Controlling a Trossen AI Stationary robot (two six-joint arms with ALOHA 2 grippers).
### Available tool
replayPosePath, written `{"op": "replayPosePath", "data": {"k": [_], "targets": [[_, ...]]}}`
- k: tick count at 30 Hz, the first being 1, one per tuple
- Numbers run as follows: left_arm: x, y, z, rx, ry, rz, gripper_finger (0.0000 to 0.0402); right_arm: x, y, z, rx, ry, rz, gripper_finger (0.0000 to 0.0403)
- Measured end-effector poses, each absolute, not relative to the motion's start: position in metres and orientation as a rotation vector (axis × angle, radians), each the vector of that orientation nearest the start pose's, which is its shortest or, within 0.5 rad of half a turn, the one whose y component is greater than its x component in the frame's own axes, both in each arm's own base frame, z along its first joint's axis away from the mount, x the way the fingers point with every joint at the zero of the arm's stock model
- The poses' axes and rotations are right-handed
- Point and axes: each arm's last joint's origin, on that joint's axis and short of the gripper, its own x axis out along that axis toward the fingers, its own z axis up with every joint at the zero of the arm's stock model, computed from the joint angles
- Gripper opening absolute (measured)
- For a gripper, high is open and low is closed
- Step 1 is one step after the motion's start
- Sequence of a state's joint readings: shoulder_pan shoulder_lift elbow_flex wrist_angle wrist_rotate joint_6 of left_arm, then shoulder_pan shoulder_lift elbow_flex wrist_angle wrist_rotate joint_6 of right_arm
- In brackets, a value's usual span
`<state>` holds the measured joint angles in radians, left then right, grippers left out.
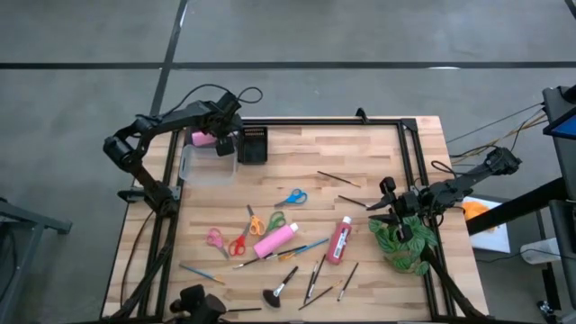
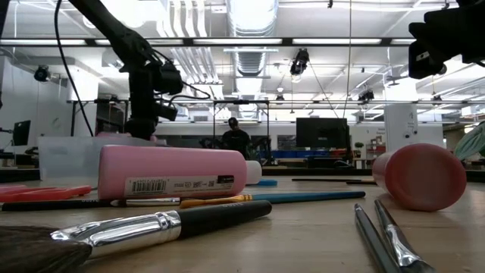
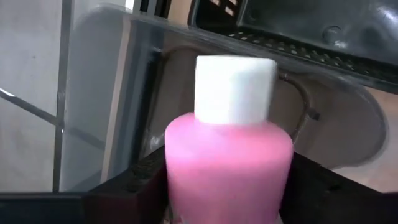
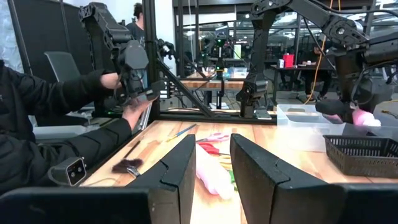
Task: Pick & Place Paint Supplies
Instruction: Put the pink bottle into the left black bin
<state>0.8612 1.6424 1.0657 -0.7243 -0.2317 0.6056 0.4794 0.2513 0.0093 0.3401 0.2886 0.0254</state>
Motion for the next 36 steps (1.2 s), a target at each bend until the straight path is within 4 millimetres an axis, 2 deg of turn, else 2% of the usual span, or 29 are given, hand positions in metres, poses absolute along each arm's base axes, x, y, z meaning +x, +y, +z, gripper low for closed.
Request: {"op": "replayPosePath", "data": {"k": [6, 16, 20, 23, 29, 36], "targets": [[0.192, 0.234, 0.191, 0.052, 1.496, 0.498, 0.0275, 0.103, 0.044, 0.178, 0.062, -0.088, 0.192, 0.0097], [0.191, 0.233, 0.195, 0.048, 1.483, 0.513, 0.0280, 0.103, 0.044, 0.178, 0.062, -0.088, 0.192, 0.0097], [0.188, 0.229, 0.209, 0.043, 1.434, 0.559, 0.0280, 0.103, 0.044, 0.178, 0.062, -0.089, 0.192, 0.0097], [0.186, 0.221, 0.226, 0.005, 1.351, 0.641, 0.0280, 0.103, 0.044, 0.178, 0.062, -0.088, 0.192, 0.0097], [0.188, 0.187, 0.265, -0.135, 1.115, 0.809, 0.0280, 0.103, 0.044, 0.178, 0.062, -0.088, 0.191, 0.0097], [0.221, 0.119, 0.287, 0.014, 1.003, 0.615, 0.0281, 0.103, 0.044, 0.178, 0.062, -0.088, 0.192, 0.0097]]}}
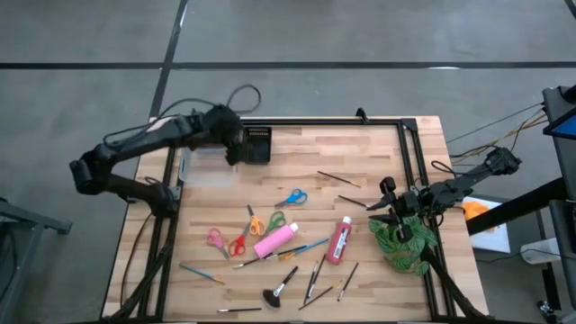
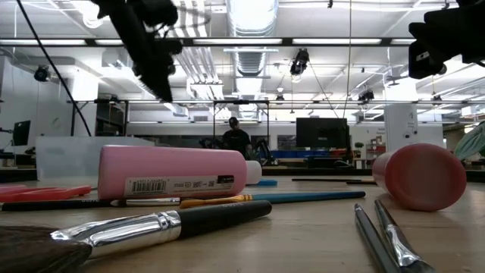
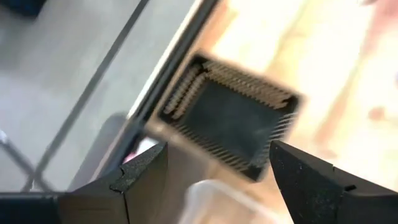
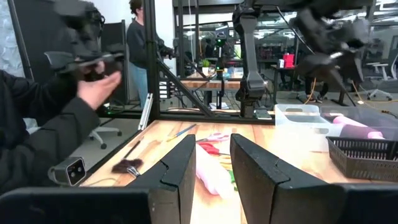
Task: Pick & Place Paint Supplies
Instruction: Put the pink bottle into the left black bin
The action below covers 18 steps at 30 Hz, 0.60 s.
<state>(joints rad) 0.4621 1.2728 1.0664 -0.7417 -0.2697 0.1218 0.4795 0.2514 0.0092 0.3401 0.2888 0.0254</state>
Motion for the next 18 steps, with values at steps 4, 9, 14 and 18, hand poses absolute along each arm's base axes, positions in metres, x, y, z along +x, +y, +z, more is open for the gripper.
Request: {"op": "replayPosePath", "data": {"k": [4, 9, 14, 18], "targets": [[0.239, 0.077, 0.287, 0.039, 0.956, 0.560, 0.0281, 0.103, 0.044, 0.178, 0.062, -0.088, 0.192, 0.0097], [0.254, 0.028, 0.289, -0.102, 0.841, 0.527, 0.0281, 0.103, 0.044, 0.178, 0.062, -0.089, 0.191, 0.0097], [0.269, -0.023, 0.288, -0.070, 0.730, 0.358, 0.0281, 0.103, 0.044, 0.178, 0.062, -0.088, 0.192, 0.0097], [0.278, -0.050, 0.291, -0.067, 0.692, 0.345, 0.0281, 0.103, 0.044, 0.178, 0.062, -0.088, 0.191, 0.0097]]}}
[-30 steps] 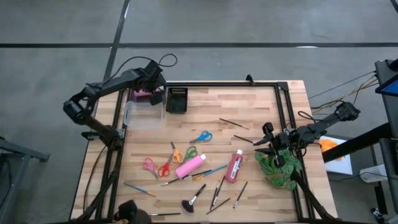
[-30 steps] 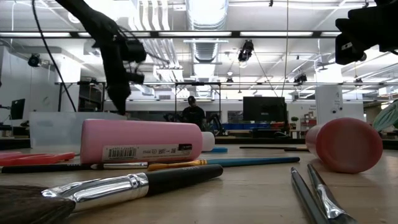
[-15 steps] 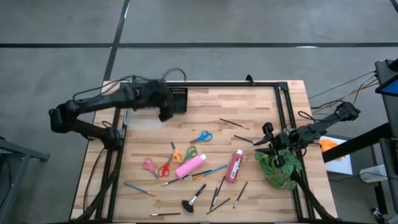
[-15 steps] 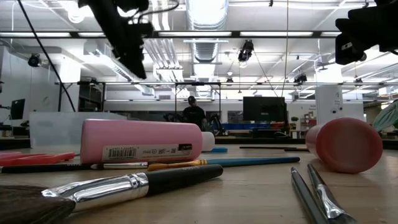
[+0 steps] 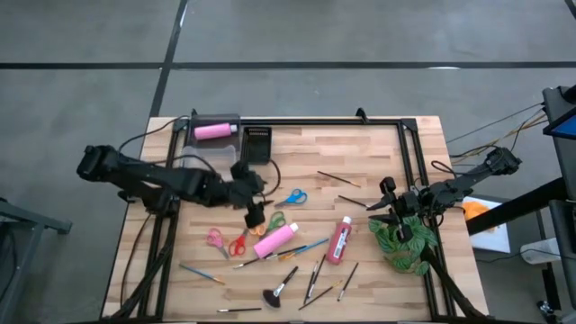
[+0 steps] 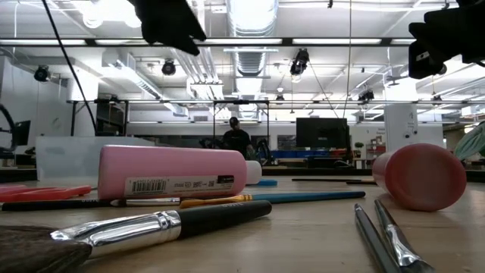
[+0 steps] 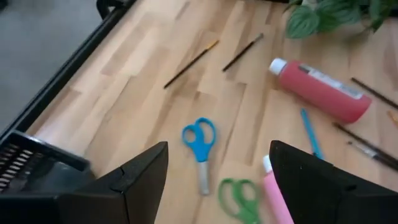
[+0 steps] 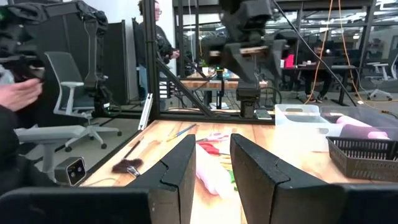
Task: Pick & Place Paint Supplies
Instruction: Put the pink bottle into the left black bin
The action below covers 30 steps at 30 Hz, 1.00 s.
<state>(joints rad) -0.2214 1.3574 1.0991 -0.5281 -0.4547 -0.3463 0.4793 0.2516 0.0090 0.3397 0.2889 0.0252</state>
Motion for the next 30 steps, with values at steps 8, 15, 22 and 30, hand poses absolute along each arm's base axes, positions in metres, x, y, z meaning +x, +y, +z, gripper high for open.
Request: {"op": "replayPosePath", "data": {"k": [8, 15, 22, 30], "targets": [[0.304, -0.070, 0.276, -0.163, 0.721, 0.353, 0.0281, 0.103, 0.044, 0.178, 0.062, -0.088, 0.192, 0.0097], [0.336, -0.083, 0.243, -0.230, 0.829, 0.328, 0.0281, 0.103, 0.044, 0.178, 0.062, -0.088, 0.192, 0.0097], [0.360, -0.099, 0.219, -0.208, 0.906, 0.302, 0.0281, 0.103, 0.044, 0.178, 0.062, -0.089, 0.192, 0.0097], [0.362, -0.103, 0.210, -0.227, 0.953, 0.302, 0.0281, 0.103, 0.044, 0.178, 0.062, -0.089, 0.191, 0.0097]]}}
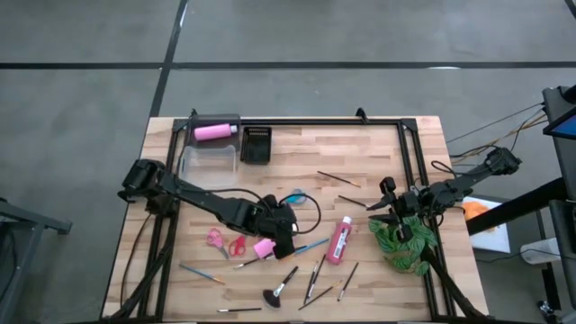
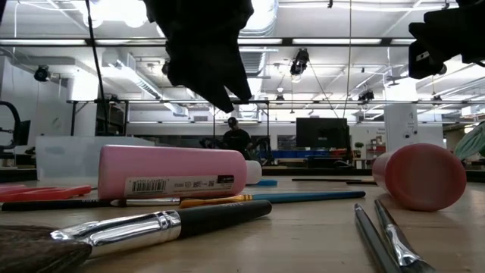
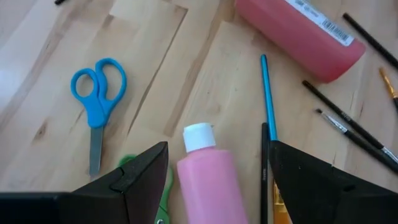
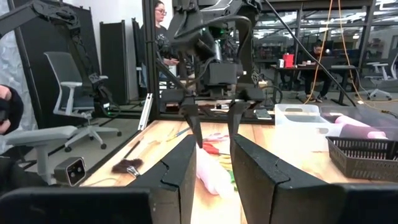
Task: Pick & Place Paint Supplies
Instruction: Put the pink bottle into the left black bin
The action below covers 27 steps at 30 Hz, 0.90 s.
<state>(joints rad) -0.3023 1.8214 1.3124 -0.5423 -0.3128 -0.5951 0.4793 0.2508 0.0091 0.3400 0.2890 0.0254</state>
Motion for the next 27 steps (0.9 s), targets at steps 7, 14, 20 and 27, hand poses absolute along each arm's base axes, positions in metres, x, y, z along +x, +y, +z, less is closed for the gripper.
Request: {"op": "replayPosePath", "data": {"k": [7, 14, 20, 27], "targets": [[0.362, -0.104, 0.201, -0.231, 0.982, 0.289, 0.0281, 0.103, 0.044, 0.178, 0.062, -0.088, 0.191, 0.0097], [0.371, -0.108, 0.171, -0.248, 1.057, 0.264, 0.0281, 0.103, 0.044, 0.178, 0.061, -0.087, 0.192, 0.0097], [0.375, -0.107, 0.158, -0.253, 1.083, 0.272, 0.0281, 0.103, 0.044, 0.178, 0.060, -0.084, 0.192, 0.0097], [0.377, -0.105, 0.148, -0.267, 1.110, 0.284, 0.0281, 0.103, 0.044, 0.176, 0.055, -0.072, 0.192, 0.0097]]}}
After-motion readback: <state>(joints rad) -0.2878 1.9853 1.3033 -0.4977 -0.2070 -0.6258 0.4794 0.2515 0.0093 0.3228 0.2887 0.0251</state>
